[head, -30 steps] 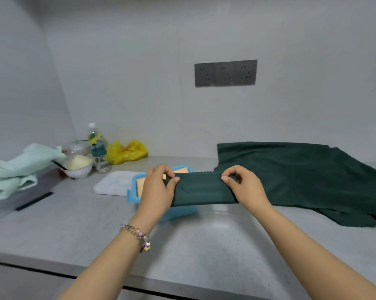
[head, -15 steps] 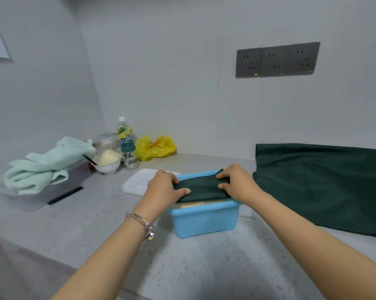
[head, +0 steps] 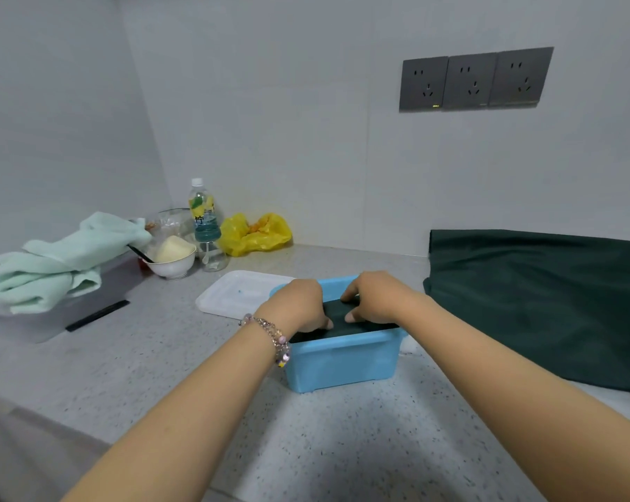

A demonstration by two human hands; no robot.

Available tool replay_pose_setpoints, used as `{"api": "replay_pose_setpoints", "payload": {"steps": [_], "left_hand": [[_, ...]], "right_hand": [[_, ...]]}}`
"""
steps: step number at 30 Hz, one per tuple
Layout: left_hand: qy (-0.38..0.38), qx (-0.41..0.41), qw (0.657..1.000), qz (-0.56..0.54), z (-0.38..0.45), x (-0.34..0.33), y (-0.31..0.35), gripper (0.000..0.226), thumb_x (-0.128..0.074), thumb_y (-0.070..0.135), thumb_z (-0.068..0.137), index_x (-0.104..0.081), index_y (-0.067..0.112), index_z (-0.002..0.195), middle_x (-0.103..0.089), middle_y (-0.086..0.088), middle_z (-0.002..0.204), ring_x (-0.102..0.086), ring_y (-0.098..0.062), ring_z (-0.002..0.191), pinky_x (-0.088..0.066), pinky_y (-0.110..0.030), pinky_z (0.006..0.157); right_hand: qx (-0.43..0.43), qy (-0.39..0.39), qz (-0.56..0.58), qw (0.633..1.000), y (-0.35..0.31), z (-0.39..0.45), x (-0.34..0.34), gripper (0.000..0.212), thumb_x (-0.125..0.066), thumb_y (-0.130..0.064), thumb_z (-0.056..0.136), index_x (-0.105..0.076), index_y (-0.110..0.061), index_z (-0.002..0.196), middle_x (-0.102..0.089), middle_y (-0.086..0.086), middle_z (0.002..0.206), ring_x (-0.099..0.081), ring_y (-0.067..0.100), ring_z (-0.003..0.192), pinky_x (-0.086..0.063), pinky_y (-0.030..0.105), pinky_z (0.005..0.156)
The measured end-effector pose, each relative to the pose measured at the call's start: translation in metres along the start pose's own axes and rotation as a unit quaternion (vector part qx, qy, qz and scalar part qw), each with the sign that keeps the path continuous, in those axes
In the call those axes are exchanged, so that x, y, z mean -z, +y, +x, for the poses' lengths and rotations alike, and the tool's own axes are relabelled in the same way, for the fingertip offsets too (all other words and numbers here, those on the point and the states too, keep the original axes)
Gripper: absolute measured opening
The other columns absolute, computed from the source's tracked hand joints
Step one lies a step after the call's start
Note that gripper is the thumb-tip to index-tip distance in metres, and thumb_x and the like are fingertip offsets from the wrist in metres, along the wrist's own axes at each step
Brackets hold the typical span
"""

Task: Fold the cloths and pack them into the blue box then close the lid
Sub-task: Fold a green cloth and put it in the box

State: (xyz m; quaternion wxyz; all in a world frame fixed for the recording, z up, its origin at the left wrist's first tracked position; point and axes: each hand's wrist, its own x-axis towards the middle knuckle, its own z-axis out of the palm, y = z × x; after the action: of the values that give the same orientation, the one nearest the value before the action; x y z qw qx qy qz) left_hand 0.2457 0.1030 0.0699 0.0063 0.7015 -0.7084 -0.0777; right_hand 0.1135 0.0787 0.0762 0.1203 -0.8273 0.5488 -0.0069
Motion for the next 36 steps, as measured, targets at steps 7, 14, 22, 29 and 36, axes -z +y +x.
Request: {"api": "replay_pose_setpoints", "payload": {"steps": [7,14,22,29,36], "left_hand": [[-0.083,0.008,0.995,-0.046,0.010,-0.002,-0.004,0.049,-0.070,0.044,0.080,-0.063,0.011,0.117,-0.064,-0.004,0.100,-0.059,-0.021,0.073,-0.053,-0.029,0.072],[-0.076,-0.001,0.997,-0.030,0.018,-0.008,-0.005,0.047,-0.074,0.041,0.078,-0.063,0.012,0.114,-0.064,-0.006,0.103,-0.054,-0.016,0.068,-0.050,-0.025,0.067],[-0.079,-0.003,0.993,-0.093,0.011,-0.005,-0.009,0.059,-0.070,0.040,0.081,-0.049,0.021,0.133,-0.059,-0.002,0.118,-0.063,-0.016,0.073,-0.056,-0.030,0.077],[0.042,-0.037,0.991,-0.122,-0.010,-0.002,-0.011,0.025,-0.051,0.029,0.094,-0.062,0.024,0.116,-0.062,-0.002,0.116,-0.056,-0.016,0.095,-0.042,-0.024,0.079],[0.119,-0.085,0.972,-0.183,-0.032,-0.008,0.016,0.027,-0.048,0.018,0.094,-0.061,0.019,0.117,-0.064,-0.002,0.116,-0.059,-0.018,0.102,-0.045,-0.025,0.088]], "right_hand": [[-0.028,-0.098,0.015,0.995,-0.001,0.001,0.005,0.054,-0.065,-0.030,0.087,-0.047,-0.025,0.137,-0.052,-0.003,0.134,-0.058,0.018,0.109,-0.044,0.032,0.100],[-0.022,-0.149,-0.088,0.985,-0.005,0.011,-0.002,0.053,-0.054,-0.020,0.093,-0.038,-0.029,0.142,-0.049,-0.004,0.137,-0.051,0.020,0.119,-0.041,0.030,0.103],[-0.017,-0.124,-0.021,0.992,0.004,0.008,0.000,0.051,-0.058,-0.023,0.091,-0.043,-0.028,0.139,-0.050,-0.004,0.137,-0.051,0.020,0.119,-0.041,0.034,0.103],[0.011,0.022,0.102,0.994,0.018,-0.020,-0.005,0.030,-0.050,-0.012,0.093,-0.061,-0.010,0.120,-0.061,0.006,0.124,-0.055,0.022,0.114,-0.044,0.034,0.100],[0.028,0.138,0.204,0.969,0.029,-0.048,-0.016,0.040,-0.046,-0.010,0.093,-0.054,-0.020,0.130,-0.056,-0.003,0.133,-0.052,0.013,0.118,-0.036,0.015,0.088]]}}
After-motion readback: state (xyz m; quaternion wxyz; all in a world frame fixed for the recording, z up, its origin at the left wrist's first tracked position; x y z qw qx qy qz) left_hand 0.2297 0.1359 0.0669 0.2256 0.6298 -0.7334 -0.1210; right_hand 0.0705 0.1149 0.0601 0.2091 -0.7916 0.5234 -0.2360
